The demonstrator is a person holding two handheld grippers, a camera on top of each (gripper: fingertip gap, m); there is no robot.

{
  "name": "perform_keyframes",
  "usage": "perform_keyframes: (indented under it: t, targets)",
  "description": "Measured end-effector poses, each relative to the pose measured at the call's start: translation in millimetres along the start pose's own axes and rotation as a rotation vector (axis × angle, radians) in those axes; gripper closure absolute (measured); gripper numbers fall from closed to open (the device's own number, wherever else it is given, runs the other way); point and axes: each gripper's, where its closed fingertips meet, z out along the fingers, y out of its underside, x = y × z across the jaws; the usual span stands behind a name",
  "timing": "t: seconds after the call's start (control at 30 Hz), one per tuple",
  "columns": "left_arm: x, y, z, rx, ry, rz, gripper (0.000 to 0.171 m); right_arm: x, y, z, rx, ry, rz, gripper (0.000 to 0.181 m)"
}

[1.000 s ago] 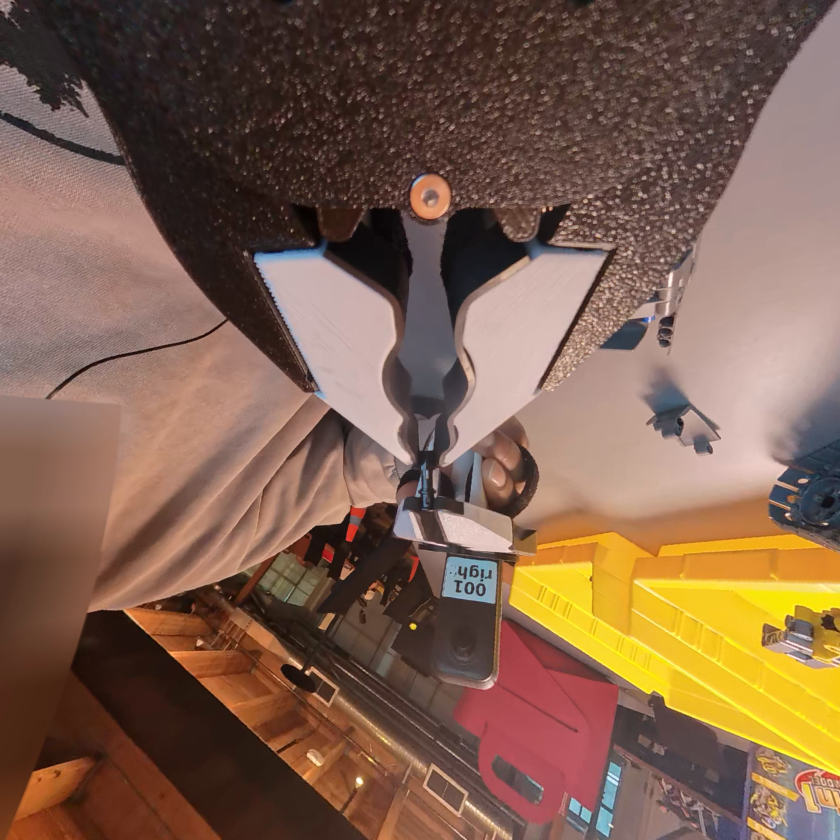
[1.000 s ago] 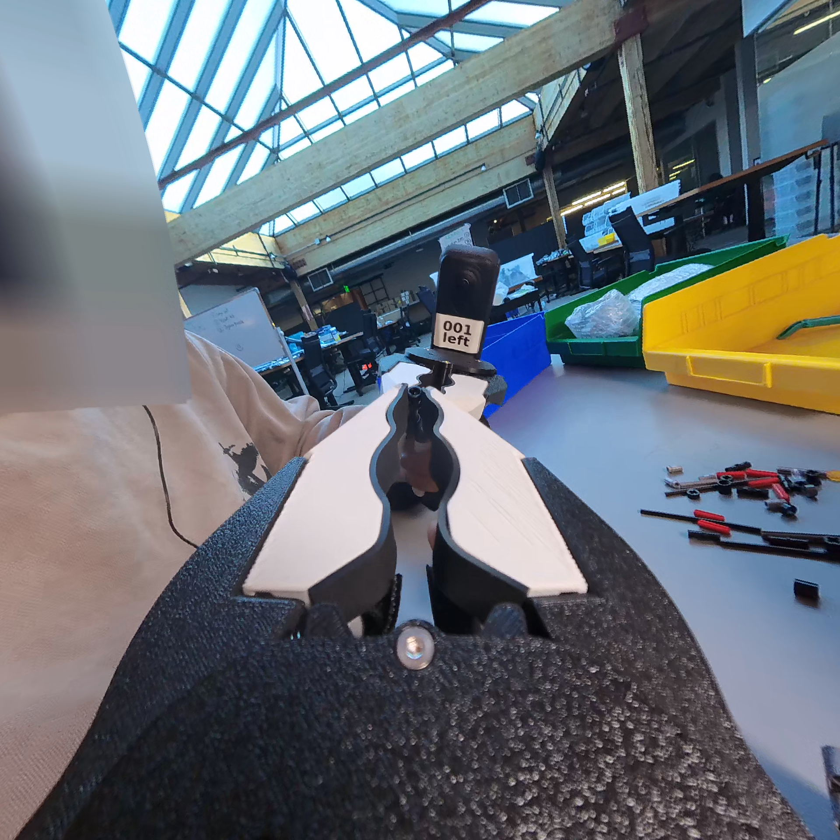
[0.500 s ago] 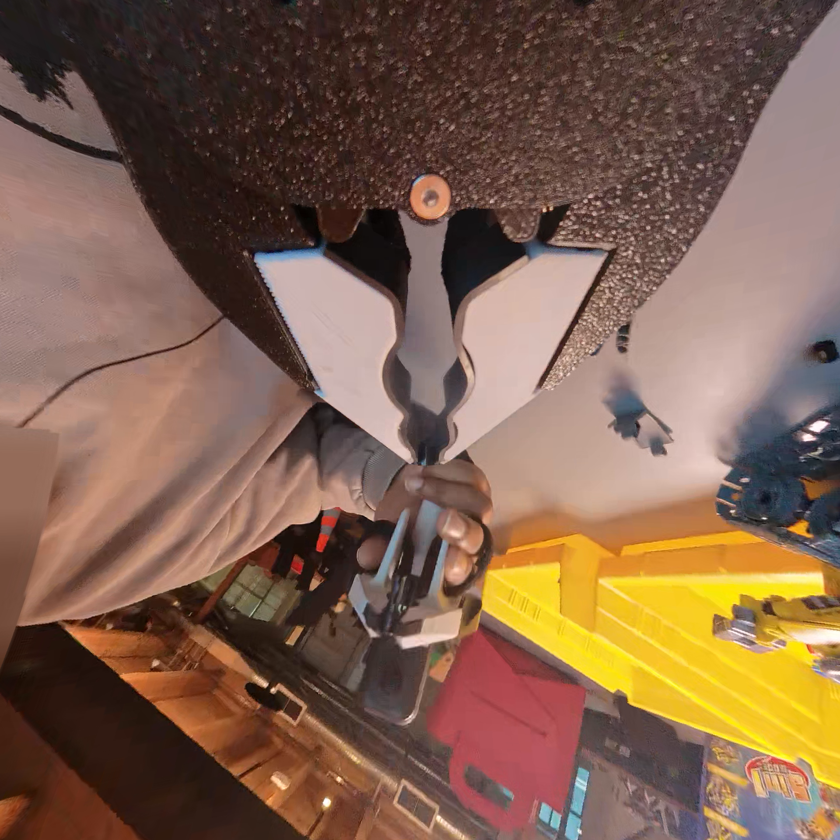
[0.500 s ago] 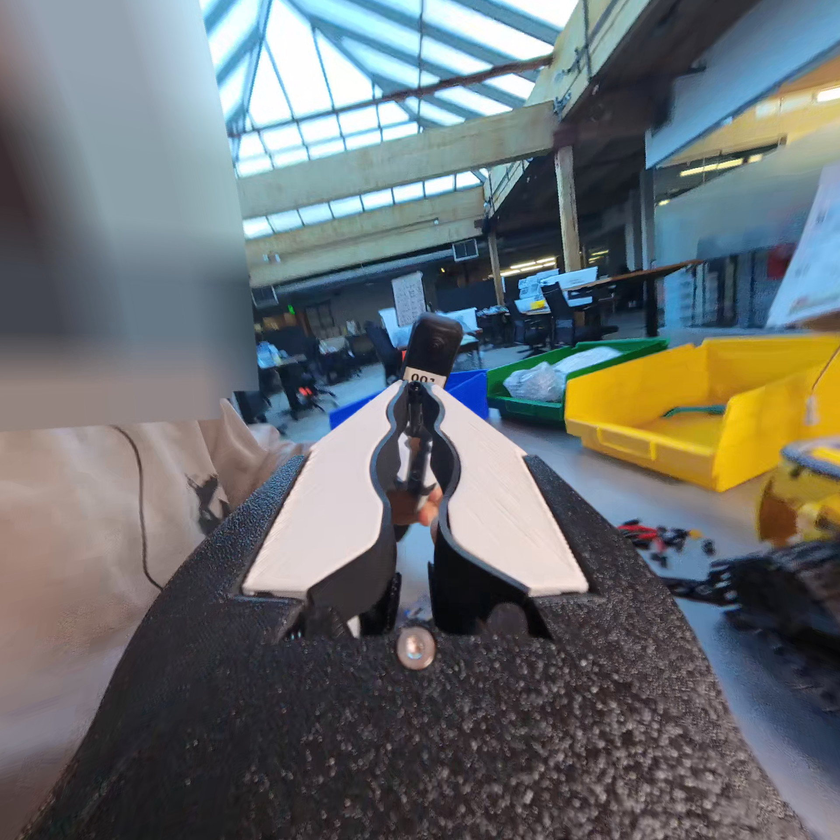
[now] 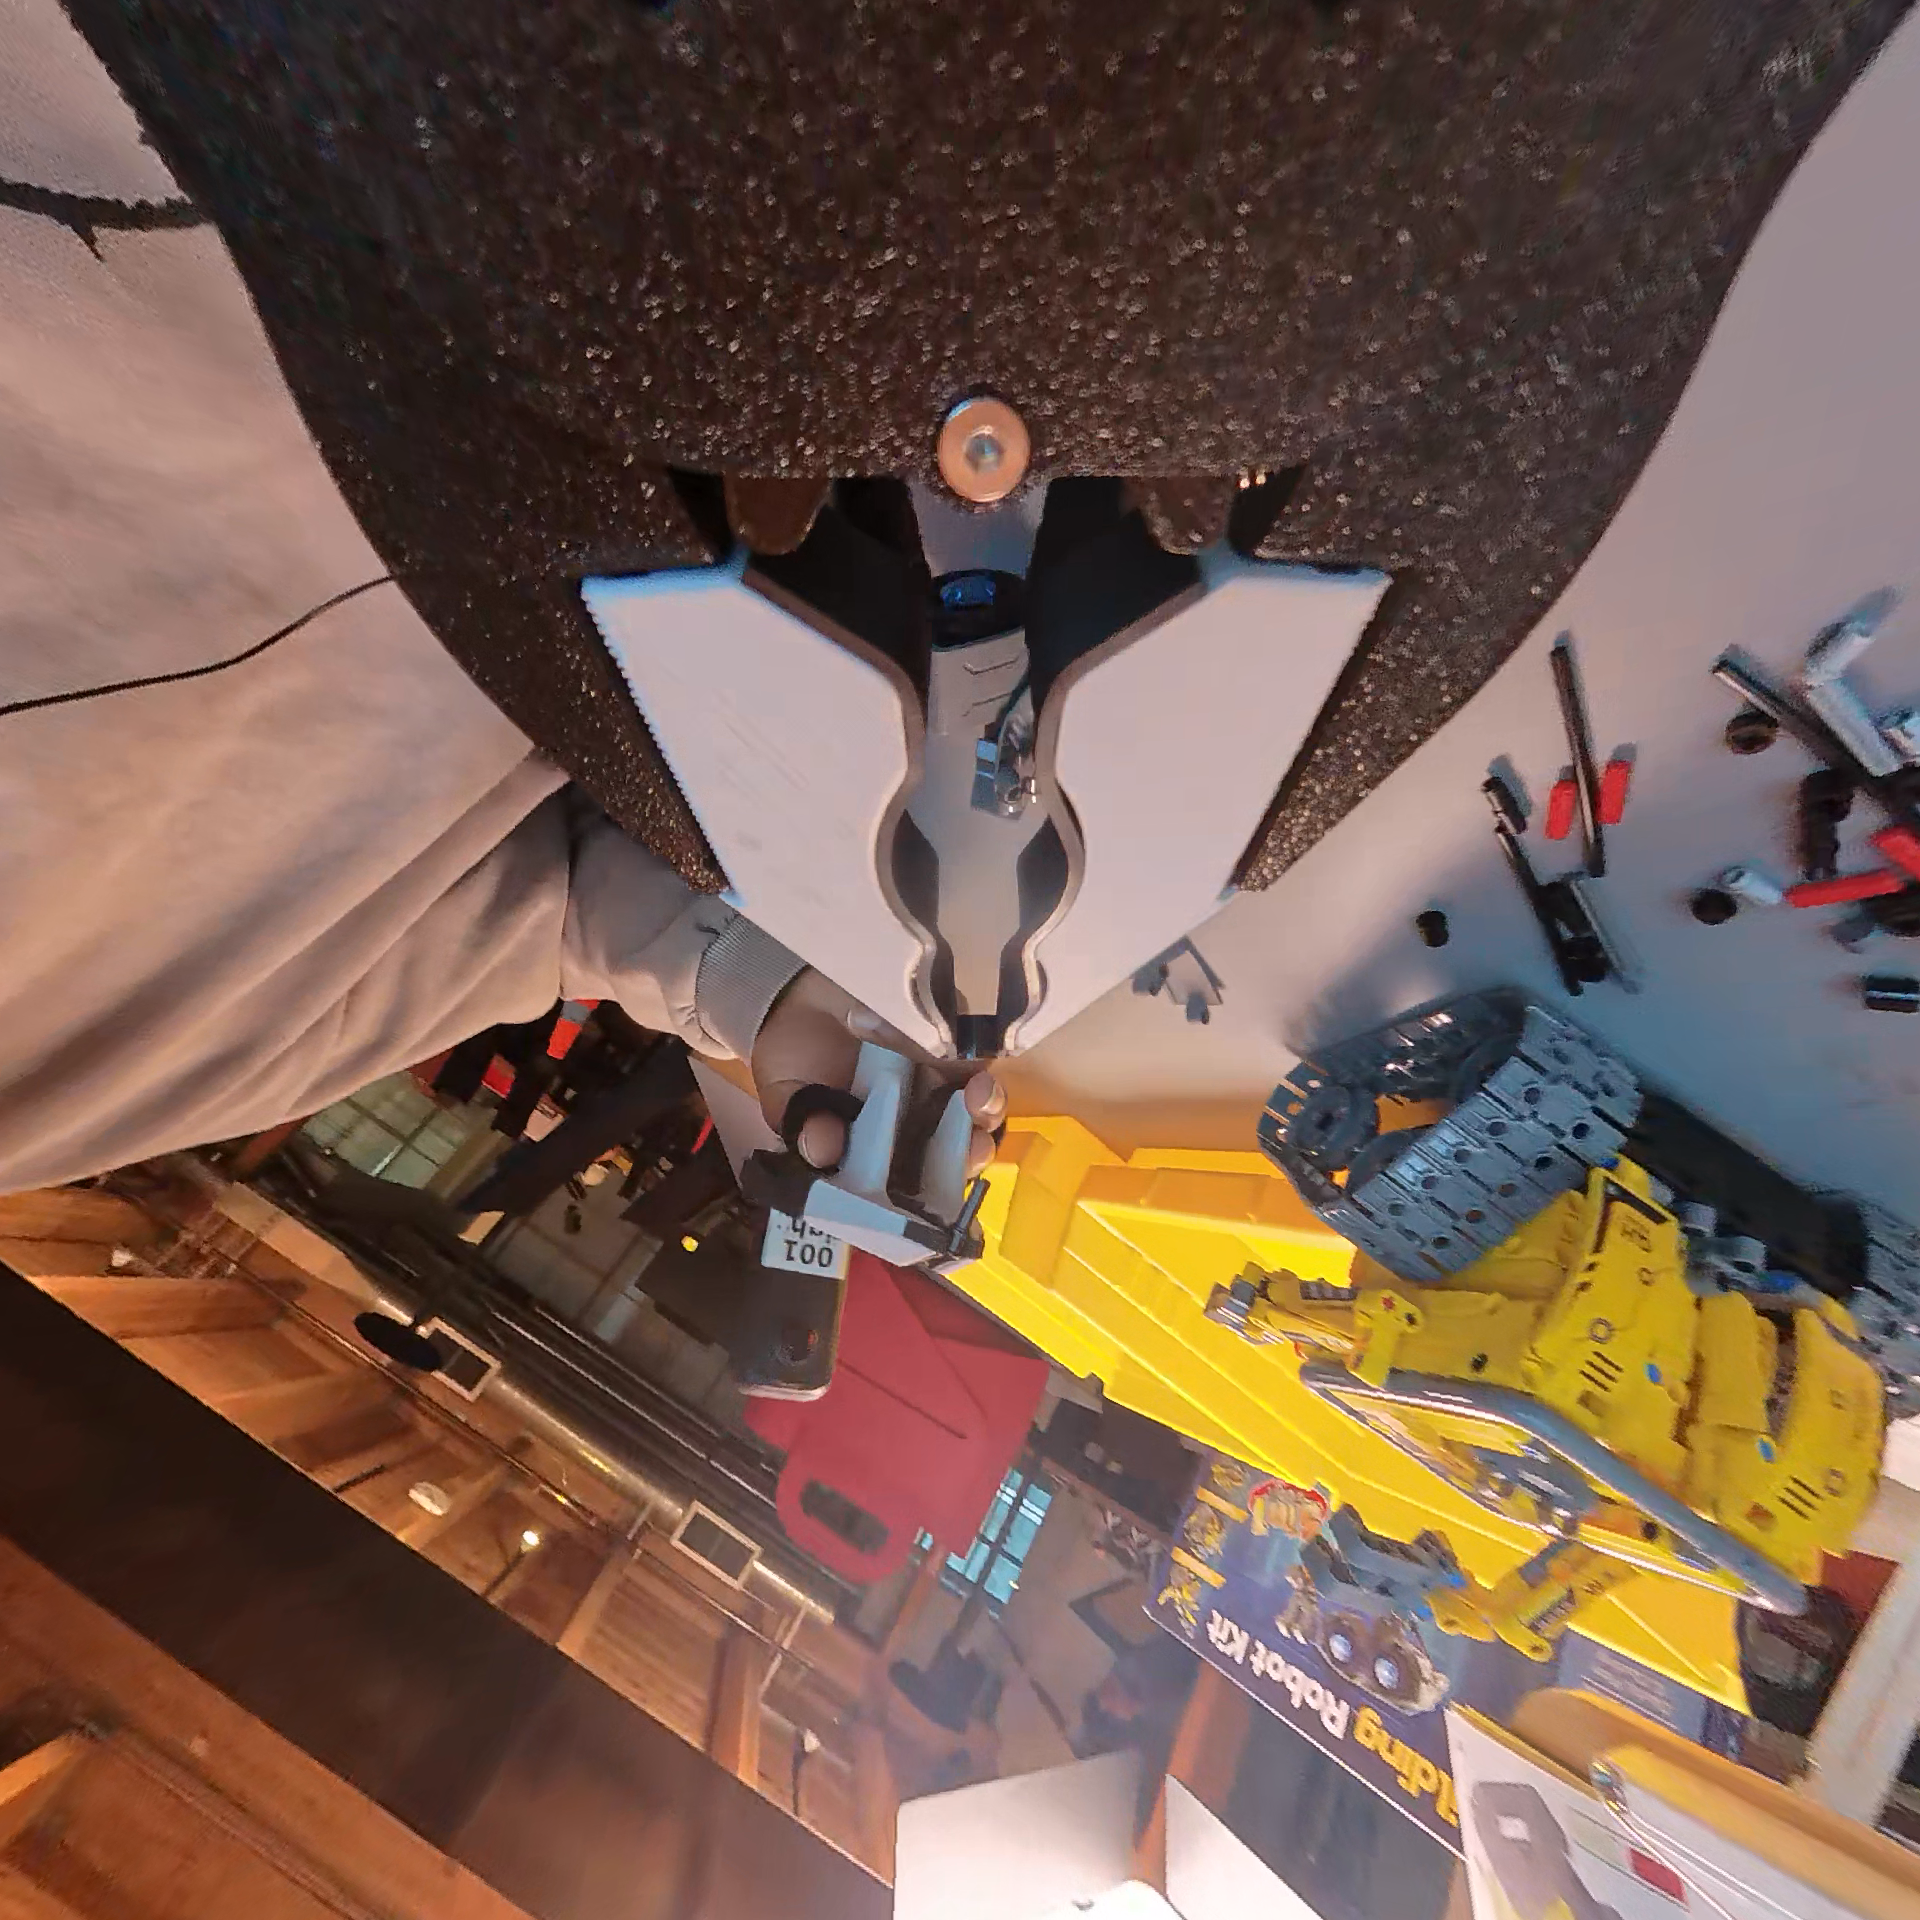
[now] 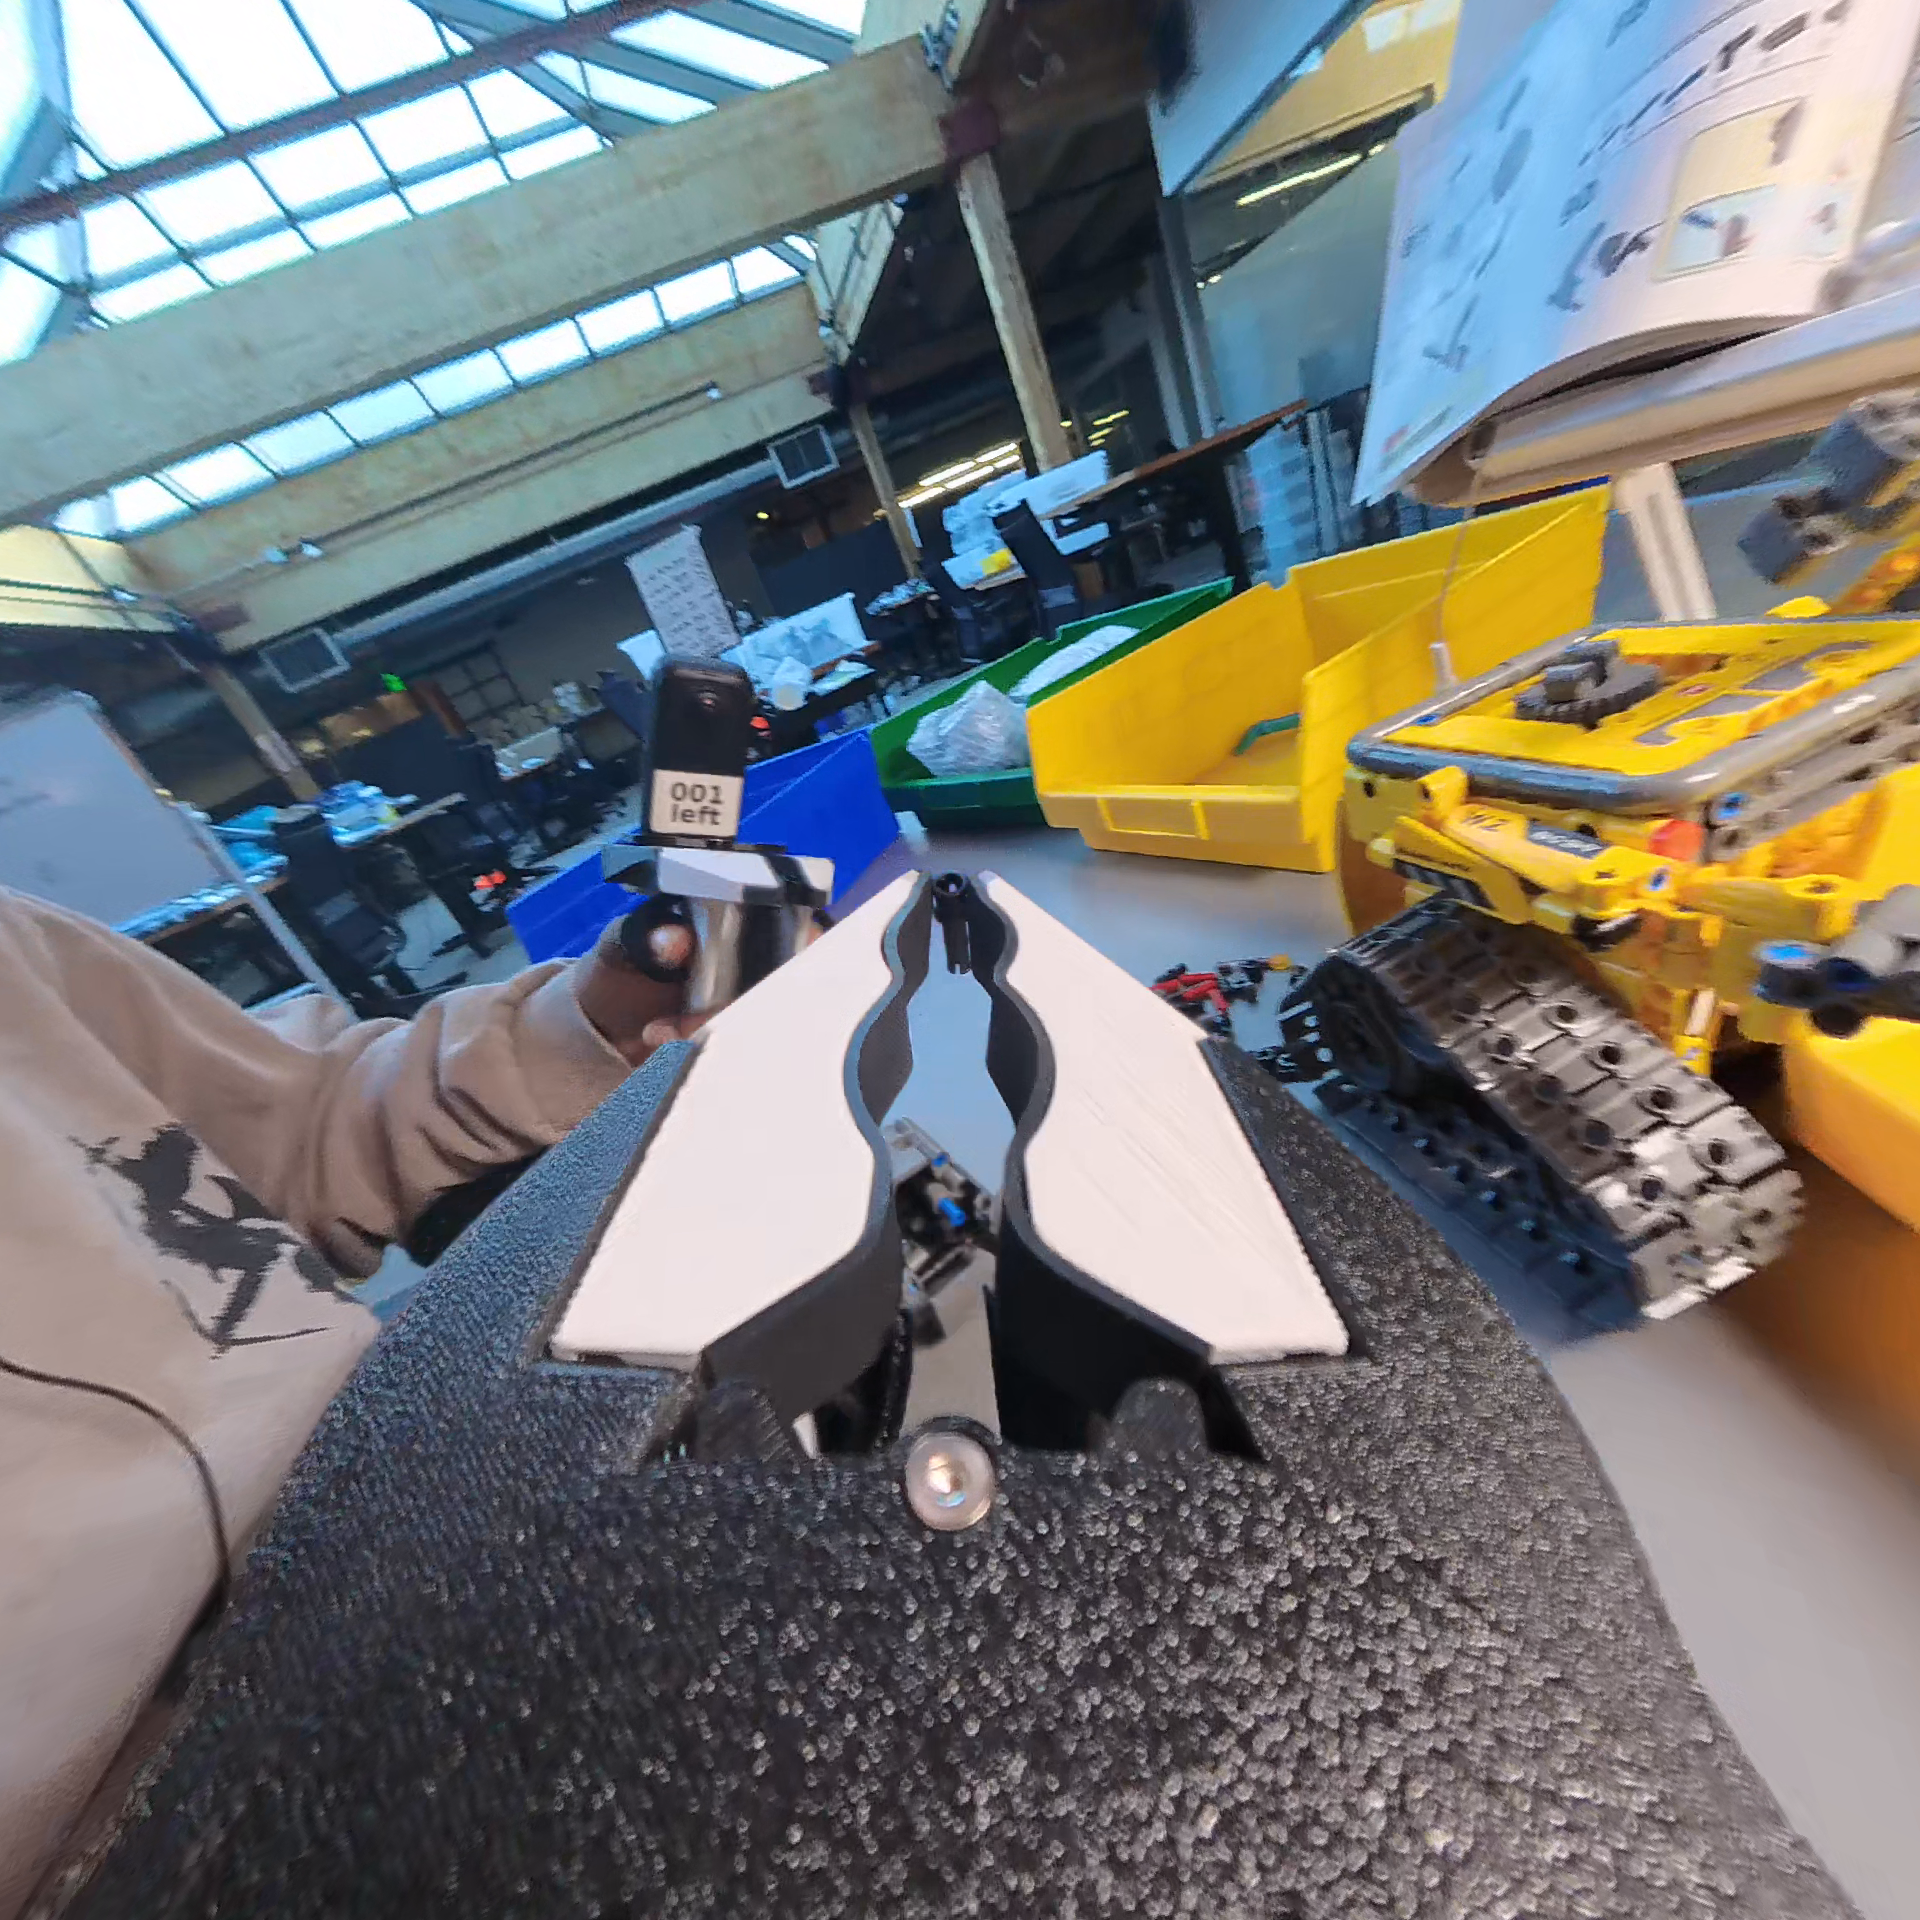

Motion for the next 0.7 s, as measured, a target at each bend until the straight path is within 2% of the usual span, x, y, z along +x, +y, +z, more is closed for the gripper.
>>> perform_keyframes:
  t: [0.27, 0.5, 0.7]
  targets:
    - [-10, -28, -18, 0.140, -0.140, 0.144, 0.165, 29, -32, -32, 0.011, 0.198, -0.217, 0.175]
    - [-22, -27, -21, 0.097, -0.277, 0.337, 0.165, 58, -73, -90, 0.051, 0.419, -0.385, 0.175]
    - [-31, -17, -16, 0.061, -0.281, 0.307, 0.165, 107, -101, -175, -0.068, 0.835, -0.663, 0.175]
